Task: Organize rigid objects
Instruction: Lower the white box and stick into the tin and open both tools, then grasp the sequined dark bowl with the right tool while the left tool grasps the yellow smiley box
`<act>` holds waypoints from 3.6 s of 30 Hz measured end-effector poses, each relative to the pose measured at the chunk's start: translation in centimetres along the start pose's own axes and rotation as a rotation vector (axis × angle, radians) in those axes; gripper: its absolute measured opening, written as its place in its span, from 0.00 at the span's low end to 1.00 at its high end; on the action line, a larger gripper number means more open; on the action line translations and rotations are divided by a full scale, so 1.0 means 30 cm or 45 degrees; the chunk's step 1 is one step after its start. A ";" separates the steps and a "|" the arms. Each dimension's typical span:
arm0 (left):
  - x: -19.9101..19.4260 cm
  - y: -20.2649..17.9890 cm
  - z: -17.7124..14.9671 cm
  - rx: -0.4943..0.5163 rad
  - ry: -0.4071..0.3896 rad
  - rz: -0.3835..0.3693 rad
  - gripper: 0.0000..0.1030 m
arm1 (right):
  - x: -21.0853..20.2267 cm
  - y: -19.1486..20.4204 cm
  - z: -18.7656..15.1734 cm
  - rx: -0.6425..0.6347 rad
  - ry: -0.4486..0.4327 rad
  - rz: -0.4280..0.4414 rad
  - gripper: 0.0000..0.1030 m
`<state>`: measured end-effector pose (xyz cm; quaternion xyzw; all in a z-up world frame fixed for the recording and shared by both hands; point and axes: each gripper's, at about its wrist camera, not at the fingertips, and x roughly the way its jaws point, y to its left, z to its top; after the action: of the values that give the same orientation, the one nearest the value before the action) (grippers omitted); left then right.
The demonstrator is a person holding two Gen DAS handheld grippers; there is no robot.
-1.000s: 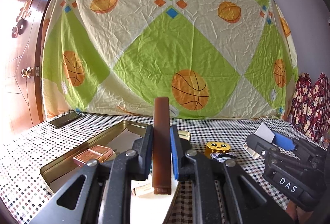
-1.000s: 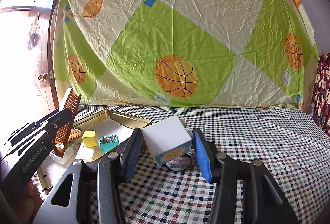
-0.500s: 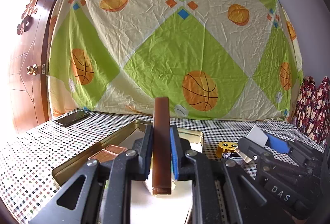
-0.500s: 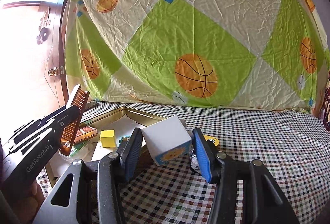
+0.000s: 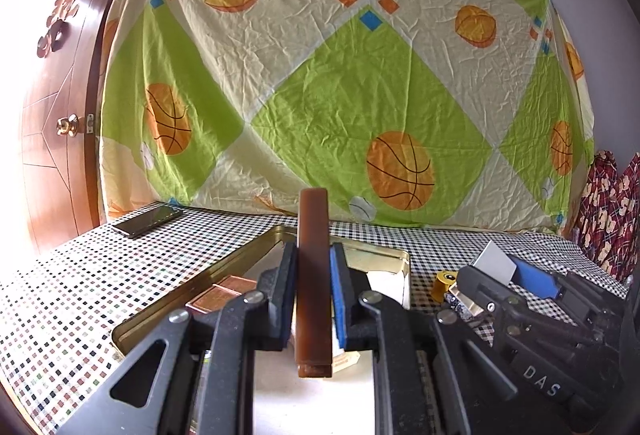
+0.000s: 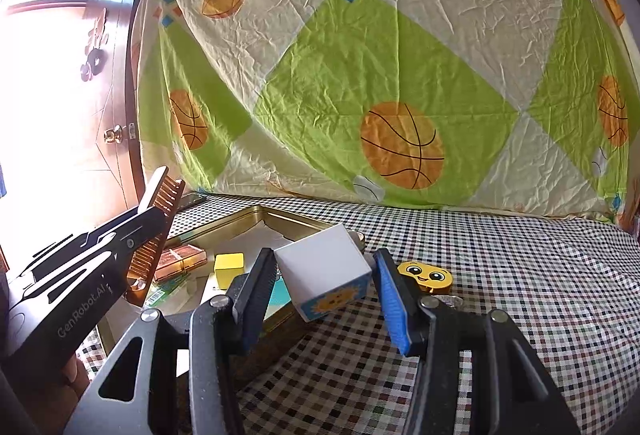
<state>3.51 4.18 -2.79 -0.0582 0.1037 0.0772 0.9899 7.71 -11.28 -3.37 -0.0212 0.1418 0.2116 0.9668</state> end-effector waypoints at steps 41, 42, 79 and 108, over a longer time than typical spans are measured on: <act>0.093 0.187 0.010 0.003 0.144 0.121 0.13 | 0.099 0.158 0.049 -0.102 -0.003 0.095 0.51; 0.100 0.189 0.009 0.006 0.153 0.120 0.13 | 0.108 0.165 0.050 -0.106 0.007 0.102 0.51; 0.120 0.080 0.011 -0.009 0.268 0.047 1.00 | 0.149 -0.035 0.026 -0.005 0.236 -0.007 0.72; 0.287 -0.268 -0.005 0.088 0.356 0.040 1.00 | 0.390 -0.374 -0.070 0.272 0.670 -0.092 0.68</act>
<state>13.13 -2.51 -3.97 -0.0325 0.2441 0.0802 0.9659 22.00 -16.96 -8.92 0.0217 0.4086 0.1482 0.9003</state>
